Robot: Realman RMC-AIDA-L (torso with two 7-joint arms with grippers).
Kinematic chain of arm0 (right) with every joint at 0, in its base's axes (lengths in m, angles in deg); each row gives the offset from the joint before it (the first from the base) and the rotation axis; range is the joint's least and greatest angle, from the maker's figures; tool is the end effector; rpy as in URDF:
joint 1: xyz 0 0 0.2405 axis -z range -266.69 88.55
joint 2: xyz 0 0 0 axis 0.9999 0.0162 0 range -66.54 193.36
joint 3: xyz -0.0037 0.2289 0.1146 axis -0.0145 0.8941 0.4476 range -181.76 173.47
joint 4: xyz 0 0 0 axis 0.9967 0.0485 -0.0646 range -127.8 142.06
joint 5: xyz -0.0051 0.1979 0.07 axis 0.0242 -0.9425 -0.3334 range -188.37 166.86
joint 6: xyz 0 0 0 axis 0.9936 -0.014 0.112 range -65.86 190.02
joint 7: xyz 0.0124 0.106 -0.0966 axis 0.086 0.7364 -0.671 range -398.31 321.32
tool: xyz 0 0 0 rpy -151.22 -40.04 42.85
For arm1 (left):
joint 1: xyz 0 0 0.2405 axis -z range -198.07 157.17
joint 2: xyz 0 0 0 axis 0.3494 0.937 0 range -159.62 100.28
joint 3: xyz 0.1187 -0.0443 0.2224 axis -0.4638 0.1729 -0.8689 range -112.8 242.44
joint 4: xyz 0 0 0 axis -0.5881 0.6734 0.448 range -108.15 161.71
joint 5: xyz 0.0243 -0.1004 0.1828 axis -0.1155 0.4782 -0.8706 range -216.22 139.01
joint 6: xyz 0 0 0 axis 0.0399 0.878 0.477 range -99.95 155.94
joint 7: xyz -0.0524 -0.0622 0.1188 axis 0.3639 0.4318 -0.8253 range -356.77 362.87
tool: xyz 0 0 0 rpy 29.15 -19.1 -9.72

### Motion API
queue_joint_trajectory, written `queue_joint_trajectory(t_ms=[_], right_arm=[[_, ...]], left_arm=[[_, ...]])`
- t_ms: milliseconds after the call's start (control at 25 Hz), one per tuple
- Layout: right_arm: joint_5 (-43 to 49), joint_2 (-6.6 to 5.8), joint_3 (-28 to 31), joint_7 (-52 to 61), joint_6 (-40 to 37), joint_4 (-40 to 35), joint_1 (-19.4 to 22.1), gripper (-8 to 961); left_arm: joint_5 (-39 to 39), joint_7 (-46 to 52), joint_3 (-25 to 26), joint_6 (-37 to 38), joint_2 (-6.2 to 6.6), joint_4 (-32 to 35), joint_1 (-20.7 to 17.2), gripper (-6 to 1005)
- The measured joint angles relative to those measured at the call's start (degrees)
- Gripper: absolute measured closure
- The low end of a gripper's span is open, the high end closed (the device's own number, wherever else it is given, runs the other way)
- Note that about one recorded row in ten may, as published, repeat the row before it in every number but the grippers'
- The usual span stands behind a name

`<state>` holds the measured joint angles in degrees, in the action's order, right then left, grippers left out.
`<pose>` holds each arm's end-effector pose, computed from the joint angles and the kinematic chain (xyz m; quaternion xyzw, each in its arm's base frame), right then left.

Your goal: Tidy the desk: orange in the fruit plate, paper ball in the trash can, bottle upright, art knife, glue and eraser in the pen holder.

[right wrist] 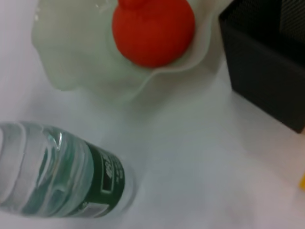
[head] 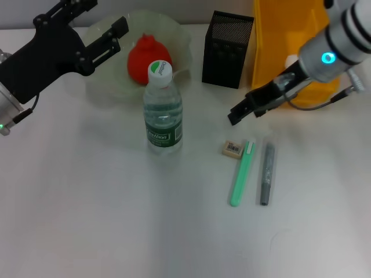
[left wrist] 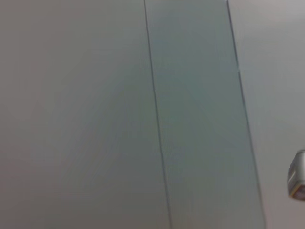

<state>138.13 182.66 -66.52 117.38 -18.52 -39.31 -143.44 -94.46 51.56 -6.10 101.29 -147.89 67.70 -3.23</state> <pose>0.1603 0.4119 -0.0284 -0.8543 0.4878 -0.1042 0.1458 -0.2433 0.3352 0.0229 -0.8412 -0.0696 -0.3912 0.3667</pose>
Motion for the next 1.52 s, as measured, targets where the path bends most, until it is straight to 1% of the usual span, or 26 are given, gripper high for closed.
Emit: queue_joint_trajectory(t_ms=[120, 240, 360, 480, 640, 920, 1520], right_arm=[[0.2, 0.12, -1.6, 2.2, 1.2, 4.2, -2.5, 277], [0.7, 0.18, -5.4, 4.9, 1.6, 6.1, -3.7, 277], [1.0, 0.13, -7.9, 7.2, 1.0, 6.2, -3.9, 278], [2.9, -0.01, -8.3, 9.1, -1.0, 5.9, -4.2, 278], [4.2, 0.26, -8.5, 9.7, -2.5, 5.8, -4.4, 278], [0.3, 0.50, -13.5, 9.4, -2.0, 5.9, -4.7, 278], [-3.4, 0.63, -14.4, 10.9, -2.5, 7.2, -3.8, 278]], left_arm=[[-1.5, -0.1, 1.0, -0.7, -0.04, -0.1, 0.3, 282], [-2.9, -0.3, 2.6, -1.8, -0.13, -0.1, 0.7, 282], [-2.8, -0.3, 3.1, -1.8, -0.13, -0.2, 0.8, 282], [-3.0, -0.3, 3.8, -1.9, -0.23, -0.2, 1.0, 283], [-2.7, -0.3, 3.9, -1.9, -0.26, -0.7, 1.0, 283], [-2.7, -1.2, 3.9, -1.9, -0.35, -1.5, 1.2, 283], [-2.6, -1.5, 3.9, -1.4, -0.27, -1.5, 0.1, 283]])
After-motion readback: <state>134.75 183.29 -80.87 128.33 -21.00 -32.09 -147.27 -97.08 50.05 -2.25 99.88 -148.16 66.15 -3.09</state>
